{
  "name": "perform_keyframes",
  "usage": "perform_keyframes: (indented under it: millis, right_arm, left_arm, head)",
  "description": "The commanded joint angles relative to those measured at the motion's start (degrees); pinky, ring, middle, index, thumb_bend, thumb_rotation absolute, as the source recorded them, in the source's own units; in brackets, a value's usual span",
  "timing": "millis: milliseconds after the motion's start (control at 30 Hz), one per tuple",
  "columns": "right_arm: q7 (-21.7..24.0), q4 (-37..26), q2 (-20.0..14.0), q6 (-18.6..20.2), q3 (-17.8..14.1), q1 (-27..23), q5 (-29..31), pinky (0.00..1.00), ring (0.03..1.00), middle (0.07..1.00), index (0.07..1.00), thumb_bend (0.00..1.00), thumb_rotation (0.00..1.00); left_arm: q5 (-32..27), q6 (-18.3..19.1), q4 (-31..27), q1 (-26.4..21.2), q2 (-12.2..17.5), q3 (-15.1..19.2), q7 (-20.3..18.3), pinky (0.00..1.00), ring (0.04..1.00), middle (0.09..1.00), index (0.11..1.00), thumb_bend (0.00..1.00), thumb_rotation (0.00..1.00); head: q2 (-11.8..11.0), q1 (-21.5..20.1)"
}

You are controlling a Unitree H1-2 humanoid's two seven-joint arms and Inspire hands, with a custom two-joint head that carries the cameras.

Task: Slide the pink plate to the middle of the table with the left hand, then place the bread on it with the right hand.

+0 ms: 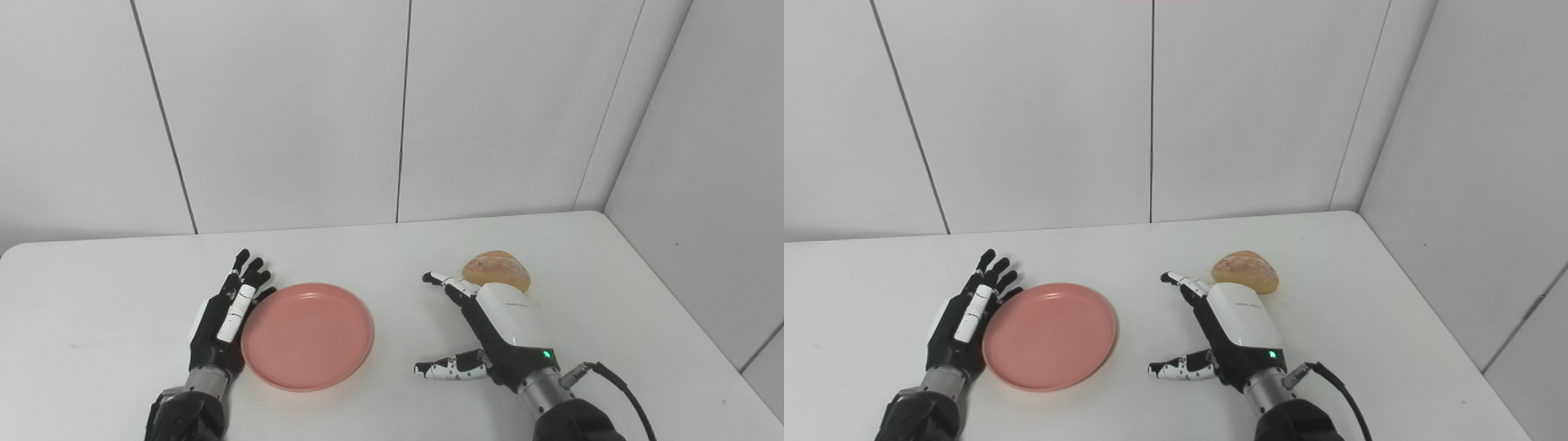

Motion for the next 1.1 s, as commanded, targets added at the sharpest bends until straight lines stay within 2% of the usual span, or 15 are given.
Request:
perform_keyframes:
  millis: [0, 133, 433, 633, 900, 1067]
  right_arm:
    - [0.64, -1.23, -2.10, -1.06, -1.39, -4.04, -0.74, 0.61, 0.805, 0.853, 0.826, 1.00, 0.26]
    - [2.90, -0.60, -4.40, -1.05, -2.19, -7.02, -1.35, 0.60, 0.809, 0.854, 0.827, 1.00, 0.27]
    - [1.32, 5.26, -9.06, -4.69, -3.83, -11.58, 0.27, 0.58, 0.766, 0.819, 0.817, 1.00, 0.31]
    - [0.62, 9.60, -11.43, -6.00, -3.80, -14.28, -0.15, 0.62, 0.783, 0.822, 0.813, 1.00, 0.37]
    - [0.75, 17.33, -14.17, -6.46, -2.75, -18.13, -1.14, 0.64, 0.790, 0.823, 0.810, 1.00, 0.40]
    - [4.13, 23.06, -15.44, -4.03, -1.96, -21.54, -0.83, 0.65, 0.819, 0.847, 0.824, 1.00, 0.40]
  left_arm:
    - [-0.06, 0.75, 1.80, 0.75, -0.06, -0.23, -0.46, 0.84, 0.933, 0.962, 0.968, 0.84, 0.67]
    - [-0.34, 1.05, 1.68, 0.68, -0.12, -0.04, -0.35, 0.84, 0.931, 0.961, 0.963, 0.85, 0.66]
    - [-0.11, 0.99, 1.62, 0.53, 0.00, -0.27, -0.52, 0.84, 0.929, 0.959, 0.955, 0.82, 0.67]
    - [-0.10, 1.00, 1.43, 0.49, 0.05, -0.23, -0.55, 0.85, 0.929, 0.961, 0.952, 0.82, 0.67]
    - [0.05, 1.10, 0.88, 0.73, 0.06, -0.43, -0.46, 0.84, 0.926, 0.957, 0.954, 0.83, 0.67]
    - [0.09, 1.26, 0.60, 1.00, -0.01, -0.50, -0.37, 0.84, 0.927, 0.952, 0.956, 0.82, 0.67]
  head:
    - [0.07, 0.08]
    - [0.07, 0.08]
    - [0.02, 0.45]
    - [0.03, 0.59]
    - [0.12, 0.74]
    - [0.26, 0.86]
